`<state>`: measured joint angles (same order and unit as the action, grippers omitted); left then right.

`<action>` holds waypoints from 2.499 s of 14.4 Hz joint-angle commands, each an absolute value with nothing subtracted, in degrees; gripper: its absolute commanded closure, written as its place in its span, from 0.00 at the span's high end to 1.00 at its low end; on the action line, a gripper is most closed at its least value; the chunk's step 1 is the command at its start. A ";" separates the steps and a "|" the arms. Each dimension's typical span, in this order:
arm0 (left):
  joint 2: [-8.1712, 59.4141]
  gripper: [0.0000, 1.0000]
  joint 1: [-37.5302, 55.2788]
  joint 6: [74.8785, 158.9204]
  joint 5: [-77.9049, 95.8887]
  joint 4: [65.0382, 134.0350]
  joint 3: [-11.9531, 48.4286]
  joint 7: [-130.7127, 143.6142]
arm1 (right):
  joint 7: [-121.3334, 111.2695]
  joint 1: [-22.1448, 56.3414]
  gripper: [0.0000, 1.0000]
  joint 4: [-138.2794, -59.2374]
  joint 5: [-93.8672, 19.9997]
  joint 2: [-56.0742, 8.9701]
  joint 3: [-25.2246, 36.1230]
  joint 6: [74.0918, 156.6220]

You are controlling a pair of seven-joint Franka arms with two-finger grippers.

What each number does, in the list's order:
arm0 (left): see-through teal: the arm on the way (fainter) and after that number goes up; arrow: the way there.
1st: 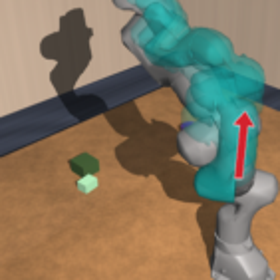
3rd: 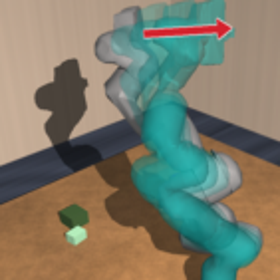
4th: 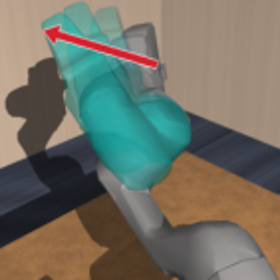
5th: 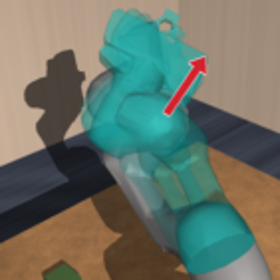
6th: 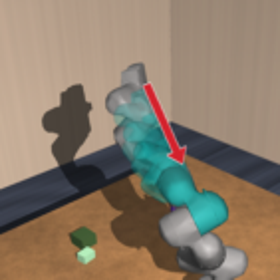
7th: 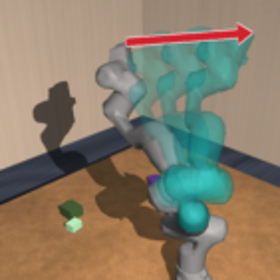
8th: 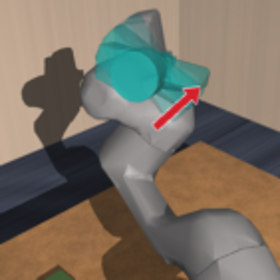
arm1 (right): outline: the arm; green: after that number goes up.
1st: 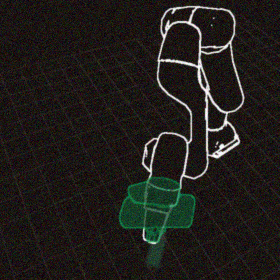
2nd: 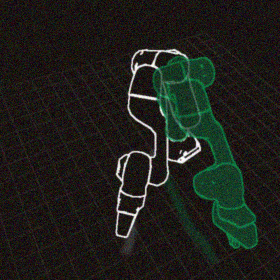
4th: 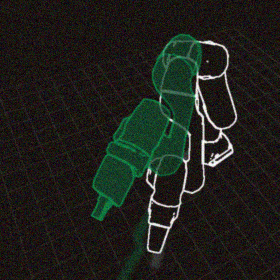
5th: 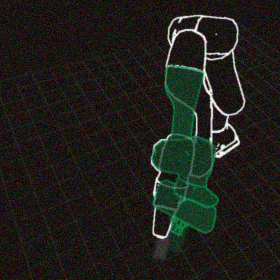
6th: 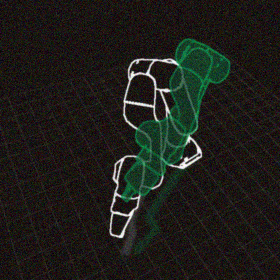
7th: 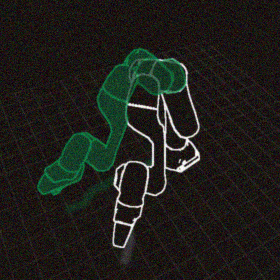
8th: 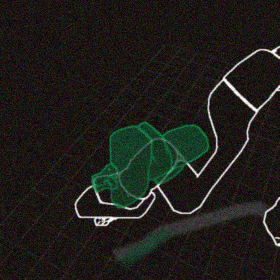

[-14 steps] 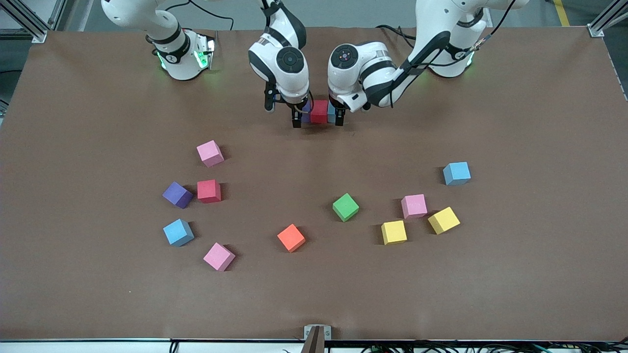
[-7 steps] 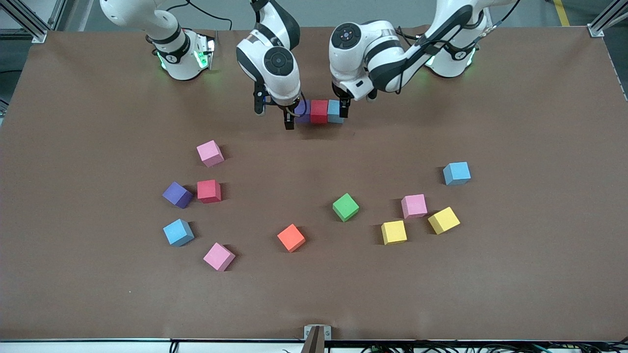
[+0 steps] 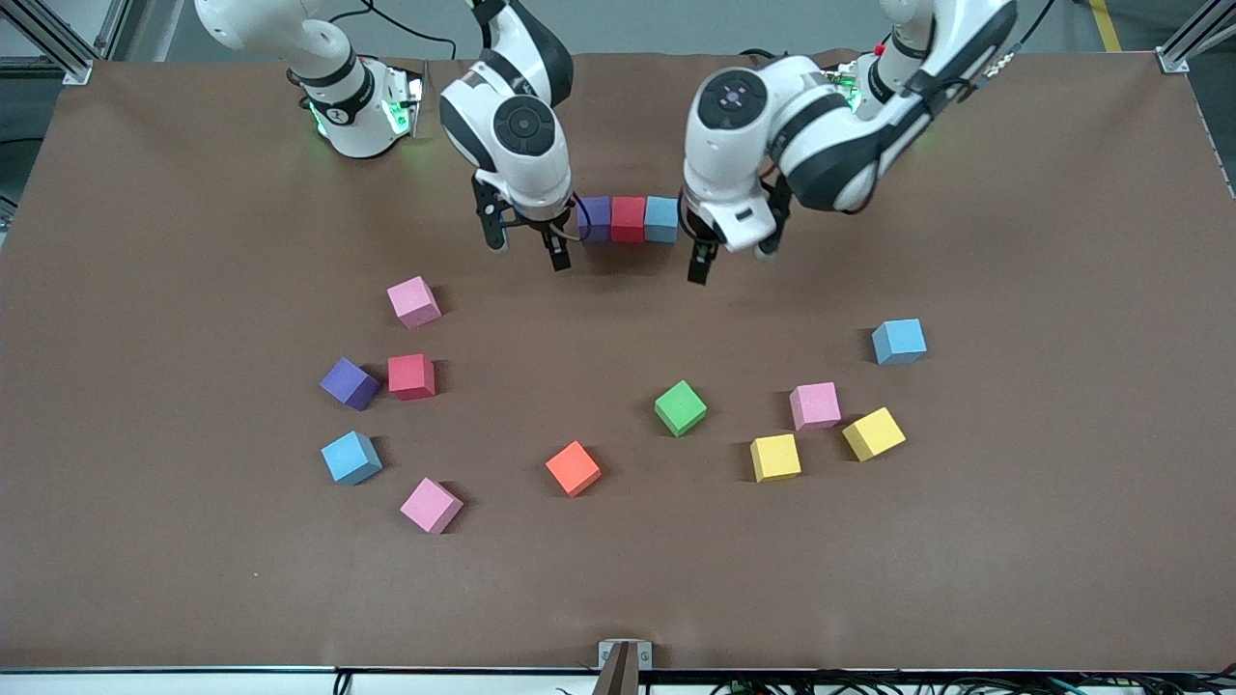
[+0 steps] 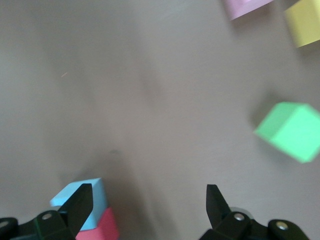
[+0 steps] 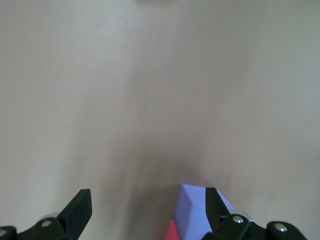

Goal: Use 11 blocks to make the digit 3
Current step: 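Move the left gripper to green while the right gripper moves to orange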

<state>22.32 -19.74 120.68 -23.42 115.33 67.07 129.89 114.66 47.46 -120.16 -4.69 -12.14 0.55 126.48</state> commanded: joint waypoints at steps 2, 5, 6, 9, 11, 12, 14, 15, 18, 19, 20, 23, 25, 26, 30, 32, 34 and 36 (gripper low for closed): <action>28.73 1.00 -18.90 118.92 -27.40 108.03 63.38 120.52 | 100.59 40.54 1.00 -111.65 -1.32 -14.40 0.00 124.98; 35.22 1.00 -16.88 119.00 -33.81 103.72 61.00 119.97 | 91.17 35.26 1.00 -103.83 -1.41 -21.33 -0.09 124.89; 37.16 1.00 -15.57 118.92 -35.84 102.06 59.69 119.97 | 88.79 34.03 1.00 -101.45 -1.49 -23.79 -0.09 124.89; 40.77 1.00 -10.30 119.53 -39.45 97.93 54.25 119.53 | 90.34 34.53 1.00 -91.00 -2.20 -34.06 -0.09 124.89; 42.62 1.00 -5.91 119.79 -39.38 94.24 49.94 117.35 | 93.16 35.15 1.00 -84.75 -1.76 -40.14 -0.09 124.98; 43.85 1.00 -3.19 119.97 -39.38 91.78 47.57 115.68 | 93.16 34.98 1.00 -81.86 -1.76 -42.25 -0.09 124.89; 45.26 1.00 -1.06 121.02 -39.11 89.92 46.23 111.38 | 92.90 35.07 1.00 -75.88 -1.76 -46.21 -0.09 124.45; 45.52 1.00 -0.97 121.29 -38.94 89.91 46.14 108.57 | 92.90 35.16 1.00 -72.11 -1.50 -48.49 -0.09 123.32; 47.71 1.00 -0.97 125.49 -38.94 88.95 46.06 103.90 | 92.81 35.16 1.00 -60.15 -1.32 -53.69 -0.09 118.39; 48.59 1.00 -0.97 125.94 -38.94 88.25 46.05 102.32 | 92.46 35.16 1.00 -59.25 -1.06 -53.88 0.09 118.65; 49.21 1.00 -0.97 125.95 -38.85 87.72 46.05 101.61 | 91.94 35.24 1.00 -59.15 -0.62 -53.96 0.44 119.26; 51.06 1.00 -0.71 126.04 -38.67 86.49 46.05 101.43 | 90.71 34.54 1.00 -58.98 0.61 -54.84 0.61 121.54; 52.55 1.00 0.17 126.04 -38.41 85.00 45.97 101.60 | 87.73 34.28 1.00 -58.80 0.62 -56.16 1.40 123.30; 53.08 1.00 0.52 126.04 -38.23 84.56 45.71 101.60 | 85.89 34.36 1.00 -57.84 0.62 -57.47 2.28 124.18; 54.49 1.00 1.67 126.04 -38.23 82.89 45.09 101.60 | 85.34 32.70 1.00 -54.49 0.44 -60.29 2.20 124.36; 54.75 1.00 2.11 126.47 -38.14 81.83 44.13 101.43 | 85.43 32.61 1.00 -54.49 0.44 -60.99 2.02 127.16; 55.19 1.00 3.68 129.54 -38.15 81.74 41.67 101.43 | 85.69 32.61 1.00 -54.49 0.44 -62.48 2.02 129.89; 55.28 1.00 4.57 130.16 -38.14 81.65 40.52 101.34 | 85.87 32.61 1.00 -54.49 0.35 -63.63 1.93 131.39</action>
<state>54.31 2.76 129.42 -38.41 83.52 41.99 102.37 85.91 33.08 -56.65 -0.51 -61.25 2.68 130.20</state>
